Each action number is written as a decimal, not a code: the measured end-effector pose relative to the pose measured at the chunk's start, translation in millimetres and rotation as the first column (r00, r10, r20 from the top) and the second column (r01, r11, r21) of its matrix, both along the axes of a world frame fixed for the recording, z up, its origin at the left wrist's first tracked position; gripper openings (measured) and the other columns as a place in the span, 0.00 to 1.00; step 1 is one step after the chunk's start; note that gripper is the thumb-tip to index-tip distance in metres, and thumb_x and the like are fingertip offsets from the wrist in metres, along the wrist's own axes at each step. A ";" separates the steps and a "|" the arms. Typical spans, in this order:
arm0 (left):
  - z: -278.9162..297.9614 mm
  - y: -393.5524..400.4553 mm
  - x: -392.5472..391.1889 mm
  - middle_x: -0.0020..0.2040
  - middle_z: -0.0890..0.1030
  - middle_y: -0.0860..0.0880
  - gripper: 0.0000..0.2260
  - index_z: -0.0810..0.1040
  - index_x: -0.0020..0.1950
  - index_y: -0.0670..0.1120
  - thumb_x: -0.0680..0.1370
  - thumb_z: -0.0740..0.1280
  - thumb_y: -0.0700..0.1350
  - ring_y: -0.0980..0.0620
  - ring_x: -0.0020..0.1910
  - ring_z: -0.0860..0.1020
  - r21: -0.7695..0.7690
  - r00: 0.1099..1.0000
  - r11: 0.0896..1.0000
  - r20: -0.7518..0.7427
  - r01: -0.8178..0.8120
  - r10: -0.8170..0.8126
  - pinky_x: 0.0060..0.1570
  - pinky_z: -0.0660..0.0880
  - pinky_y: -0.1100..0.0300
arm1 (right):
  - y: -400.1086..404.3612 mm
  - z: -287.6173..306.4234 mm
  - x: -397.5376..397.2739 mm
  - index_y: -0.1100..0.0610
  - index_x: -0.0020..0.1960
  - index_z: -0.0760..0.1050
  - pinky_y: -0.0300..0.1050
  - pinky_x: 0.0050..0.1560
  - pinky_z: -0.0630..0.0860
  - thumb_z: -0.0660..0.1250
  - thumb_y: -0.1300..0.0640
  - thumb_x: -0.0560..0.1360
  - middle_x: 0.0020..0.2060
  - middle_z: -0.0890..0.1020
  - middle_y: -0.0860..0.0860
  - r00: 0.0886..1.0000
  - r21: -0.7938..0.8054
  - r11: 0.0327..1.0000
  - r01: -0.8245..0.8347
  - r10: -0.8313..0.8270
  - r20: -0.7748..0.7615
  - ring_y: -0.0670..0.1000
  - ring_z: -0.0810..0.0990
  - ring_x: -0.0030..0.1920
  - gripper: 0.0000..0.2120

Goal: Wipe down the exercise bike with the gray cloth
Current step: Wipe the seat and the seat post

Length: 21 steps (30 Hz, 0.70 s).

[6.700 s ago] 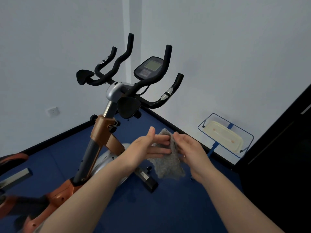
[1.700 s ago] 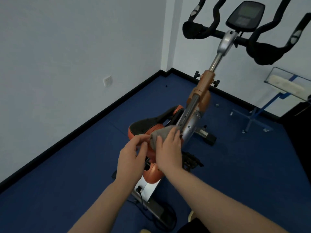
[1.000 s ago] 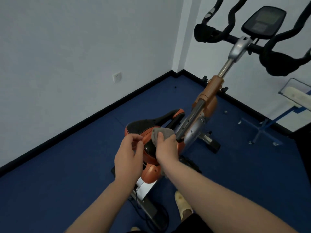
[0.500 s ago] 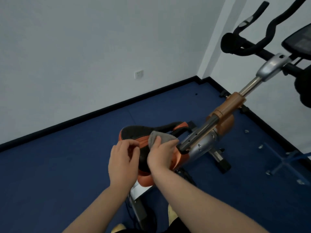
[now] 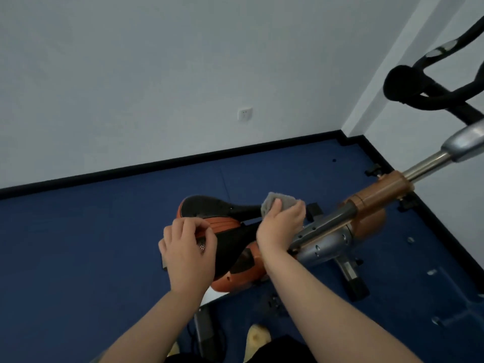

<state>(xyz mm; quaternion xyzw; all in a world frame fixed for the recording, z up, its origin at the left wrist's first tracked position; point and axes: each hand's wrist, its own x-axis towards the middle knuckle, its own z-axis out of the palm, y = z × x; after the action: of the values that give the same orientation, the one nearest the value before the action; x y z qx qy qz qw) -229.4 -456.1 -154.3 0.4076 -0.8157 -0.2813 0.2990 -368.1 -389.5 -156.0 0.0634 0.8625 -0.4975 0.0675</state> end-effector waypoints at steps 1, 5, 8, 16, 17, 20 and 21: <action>-1.4 0.9 -0.4 0.45 0.73 0.55 0.07 0.75 0.45 0.49 0.74 0.70 0.38 0.53 0.47 0.68 -0.020 1.000 1.000 -0.017 -0.005 0.005 0.52 0.62 0.55 | 10.2 -3.5 -0.7 0.62 0.76 0.59 0.49 0.74 0.58 0.55 0.50 0.82 0.75 0.62 0.57 0.981 0.141 0.983 -0.122 0.140 -0.132 0.56 0.60 0.75 0.26; -5.8 3.4 0.5 0.43 0.73 0.56 0.02 0.75 0.44 0.49 0.73 0.66 0.42 0.53 0.45 0.69 -0.089 0.999 0.996 -0.038 -0.009 0.006 0.47 0.62 0.56 | 44.6 -14.0 -7.5 0.58 0.71 0.68 0.52 0.77 0.49 0.46 0.45 0.82 0.70 0.71 0.53 0.626 0.638 0.644 -0.421 0.716 -0.309 0.53 0.62 0.74 0.26; -6.5 2.8 0.4 0.44 0.73 0.57 0.02 0.75 0.45 0.50 0.73 0.65 0.44 0.53 0.46 0.69 -0.085 1.000 0.996 -0.007 -0.010 0.010 0.48 0.62 0.56 | 40.1 -3.5 -24.3 0.54 0.69 0.71 0.51 0.73 0.59 0.45 0.44 0.81 0.64 0.76 0.50 0.468 0.753 0.450 -0.480 0.857 -0.215 0.52 0.70 0.66 0.26; -12.0 9.3 0.3 0.52 0.68 0.54 0.13 0.70 0.54 0.50 0.73 0.71 0.47 0.55 0.52 0.65 0.073 0.976 0.976 -0.061 -0.206 0.211 0.55 0.67 0.53 | 26.4 3.3 -38.0 0.49 0.66 0.70 0.51 0.65 0.65 0.48 0.39 0.80 0.56 0.81 0.47 0.275 0.711 0.310 -0.631 0.947 -0.169 0.51 0.77 0.57 0.23; -12.1 10.3 -0.3 0.53 0.67 0.54 0.17 0.68 0.55 0.50 0.72 0.72 0.47 0.55 0.53 0.65 0.123 0.967 0.964 -0.073 -0.234 0.244 0.57 0.68 0.51 | 31.3 3.6 -39.4 0.49 0.67 0.69 0.50 0.67 0.63 0.48 0.39 0.80 0.58 0.80 0.45 0.219 0.695 0.282 -0.662 0.959 -0.180 0.49 0.75 0.58 0.23; -9.9 10.1 -2.1 0.56 0.66 0.54 0.21 0.65 0.59 0.52 0.71 0.73 0.47 0.57 0.55 0.64 0.188 0.960 0.952 -0.092 -0.243 0.264 0.60 0.69 0.52 | 27.4 9.4 -67.8 0.47 0.63 0.71 0.45 0.53 0.67 0.51 0.38 0.80 0.52 0.81 0.44 0.134 0.626 0.151 -0.765 0.988 -0.074 0.49 0.77 0.52 0.20; -8.9 10.0 -2.3 0.56 0.66 0.54 0.22 0.66 0.60 0.52 0.71 0.72 0.48 0.58 0.55 0.64 0.187 0.963 0.954 -0.093 -0.234 0.254 0.60 0.68 0.53 | 22.2 11.5 -76.1 0.47 0.61 0.72 0.45 0.47 0.67 0.52 0.37 0.80 0.49 0.81 0.45 0.176 0.594 0.158 -0.789 0.984 -0.029 0.49 0.78 0.49 0.19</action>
<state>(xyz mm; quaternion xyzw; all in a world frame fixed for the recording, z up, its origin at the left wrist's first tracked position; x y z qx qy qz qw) -231.7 -446.1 -163.3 0.5130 -0.7123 -0.3358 0.3417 -444.2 -367.3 -144.5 -0.5660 0.7982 -0.1369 0.1542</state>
